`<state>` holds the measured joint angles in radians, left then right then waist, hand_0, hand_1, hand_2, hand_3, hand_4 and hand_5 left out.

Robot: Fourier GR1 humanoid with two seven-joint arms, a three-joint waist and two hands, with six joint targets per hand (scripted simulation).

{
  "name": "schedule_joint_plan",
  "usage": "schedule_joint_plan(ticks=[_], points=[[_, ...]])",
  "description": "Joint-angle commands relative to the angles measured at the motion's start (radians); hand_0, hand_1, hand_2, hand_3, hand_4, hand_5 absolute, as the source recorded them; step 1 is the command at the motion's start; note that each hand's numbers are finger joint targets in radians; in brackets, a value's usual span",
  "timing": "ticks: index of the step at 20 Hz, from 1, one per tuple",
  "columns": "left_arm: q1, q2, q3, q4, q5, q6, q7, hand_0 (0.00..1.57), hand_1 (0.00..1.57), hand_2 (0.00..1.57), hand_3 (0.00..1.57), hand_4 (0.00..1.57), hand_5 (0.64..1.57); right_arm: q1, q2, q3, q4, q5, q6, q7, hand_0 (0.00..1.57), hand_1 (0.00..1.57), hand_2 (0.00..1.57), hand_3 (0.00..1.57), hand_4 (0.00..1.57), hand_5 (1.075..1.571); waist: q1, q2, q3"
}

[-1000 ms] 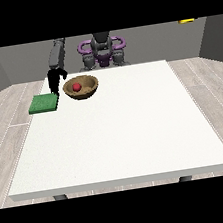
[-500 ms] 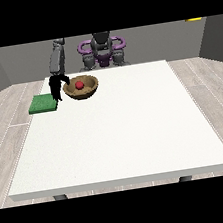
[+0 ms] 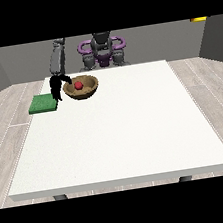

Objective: Pick the cup and pour the ball into the bowl, then pick the bowl and place it on the pad

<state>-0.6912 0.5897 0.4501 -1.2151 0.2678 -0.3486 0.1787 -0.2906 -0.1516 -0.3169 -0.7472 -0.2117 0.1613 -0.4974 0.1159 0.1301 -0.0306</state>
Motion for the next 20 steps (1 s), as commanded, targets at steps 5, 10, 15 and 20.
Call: schedule_joint_plan(ticks=[5,10,15,20], points=[[-0.004,0.045,0.023,0.027,0.022,-0.011,0.020,0.00,0.00,0.00,0.00,1.02,1.540,-0.052,0.095,0.028,0.025,0.016,-0.087,0.035,0.00,0.00,0.00,0.00,0.48,1.547,0.009,0.016,0.0309],[-0.013,0.066,0.050,-0.002,0.067,-0.044,0.014,0.00,0.00,0.00,0.00,1.02,1.536,0.077,-0.020,-0.014,0.077,0.068,-0.190,0.108,1.57,1.57,1.57,0.79,0.84,1.487,0.044,0.085,0.0312],[-0.004,0.069,0.065,0.002,0.098,-0.082,-0.012,0.00,0.00,0.00,0.00,1.09,1.514,0.072,-0.076,-0.009,-0.017,0.120,-0.305,0.191,1.57,1.57,1.57,1.53,0.93,1.511,0.079,0.105,0.0278],[0.038,0.062,0.069,0.033,0.074,-0.065,-0.027,0.00,0.00,0.00,0.00,1.17,1.531,0.108,-0.110,0.046,-0.148,0.159,-0.317,0.311,1.57,1.57,1.57,1.24,1.00,1.546,0.028,0.060,0.0269]])
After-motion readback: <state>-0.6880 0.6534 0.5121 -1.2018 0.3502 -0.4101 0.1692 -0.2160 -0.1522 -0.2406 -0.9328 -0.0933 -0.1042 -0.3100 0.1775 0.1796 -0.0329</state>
